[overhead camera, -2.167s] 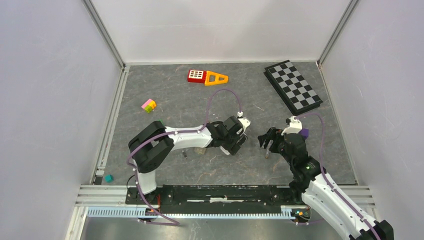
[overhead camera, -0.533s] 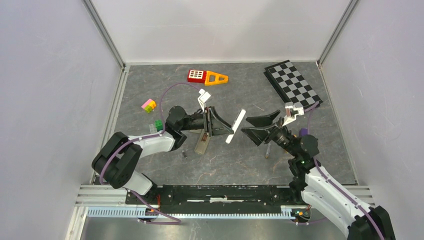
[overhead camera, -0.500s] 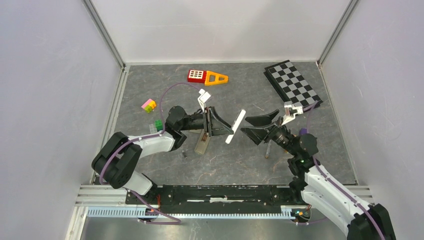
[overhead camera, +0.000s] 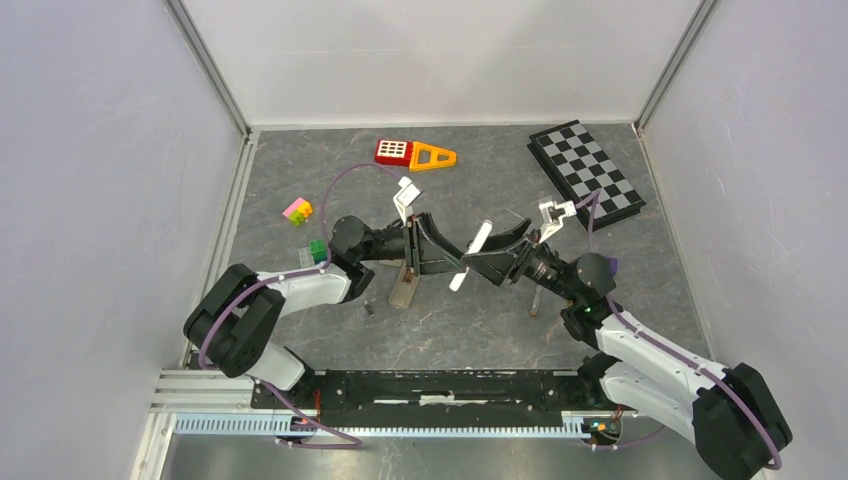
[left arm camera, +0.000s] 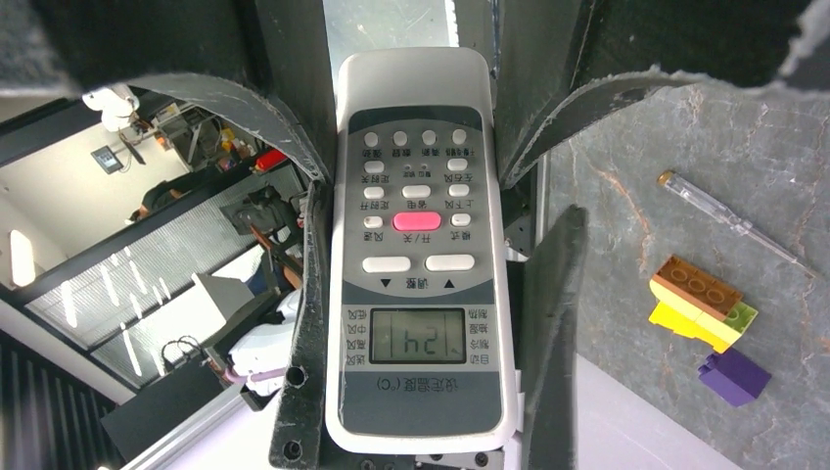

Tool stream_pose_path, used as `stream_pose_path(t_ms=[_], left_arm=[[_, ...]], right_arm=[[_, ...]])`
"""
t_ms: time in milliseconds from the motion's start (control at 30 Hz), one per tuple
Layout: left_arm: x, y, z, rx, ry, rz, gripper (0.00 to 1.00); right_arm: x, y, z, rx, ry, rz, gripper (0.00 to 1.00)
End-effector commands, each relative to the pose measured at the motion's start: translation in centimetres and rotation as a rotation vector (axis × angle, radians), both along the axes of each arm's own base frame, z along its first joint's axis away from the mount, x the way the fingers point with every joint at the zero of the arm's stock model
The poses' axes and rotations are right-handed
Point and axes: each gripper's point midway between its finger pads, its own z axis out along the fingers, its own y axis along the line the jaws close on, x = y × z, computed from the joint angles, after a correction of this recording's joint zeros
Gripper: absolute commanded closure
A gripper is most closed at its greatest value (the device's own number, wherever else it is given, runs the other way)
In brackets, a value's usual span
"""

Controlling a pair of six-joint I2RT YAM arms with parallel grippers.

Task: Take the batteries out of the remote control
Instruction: Pick up the remote control from the center of the board.

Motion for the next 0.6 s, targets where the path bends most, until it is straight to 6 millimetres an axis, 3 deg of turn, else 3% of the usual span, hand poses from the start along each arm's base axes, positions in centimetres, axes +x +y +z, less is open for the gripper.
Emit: stream_pose_path(t_ms=[0, 67, 100, 167, 233, 367, 467, 567], left_arm=[[-0.4, 0.0, 2.2, -0.052, -0.068, -0.021, 0.73], [-0.2, -0.1, 2.0, -0.032, -0.076, -0.013, 0.68], [-0.1, -0.1, 1.7, -0.015, -0.075, -0.006, 0.58], [0.3, -0.1, 1.0, 0.027, -0.085, 0.031, 0.24], [0.9, 0.2, -0.2, 0.102, -0.118, 0.088, 0.01], [2.9, 2.6, -4.9, 0.395, -0.123, 0.280, 0.00], [4.7, 5.4, -5.8, 0.523, -0.121, 0.468, 0.00], [6.2, 7.8, -5.9, 0.635, -0.116, 0.619, 0.00]], right_arm=[[-1.1, 0.8, 2.4, 0.030, -0.083, 0.046, 0.23], [-1.1, 0.7, 2.2, 0.026, -0.087, 0.044, 0.47], [-1.1, 0.7, 2.1, 0.023, -0.090, 0.037, 0.56], [-1.0, 0.5, 2.0, 0.015, -0.108, 0.024, 0.71], [-1.0, 0.4, 1.9, 0.006, -0.127, 0.016, 0.78], [-0.1, 0.5, -0.1, -0.112, -0.134, -0.019, 0.85], [1.6, -0.1, -3.6, -0.345, -0.125, -0.107, 0.87], [2.3, -0.6, -5.9, -0.544, -0.158, -0.139, 0.87]])
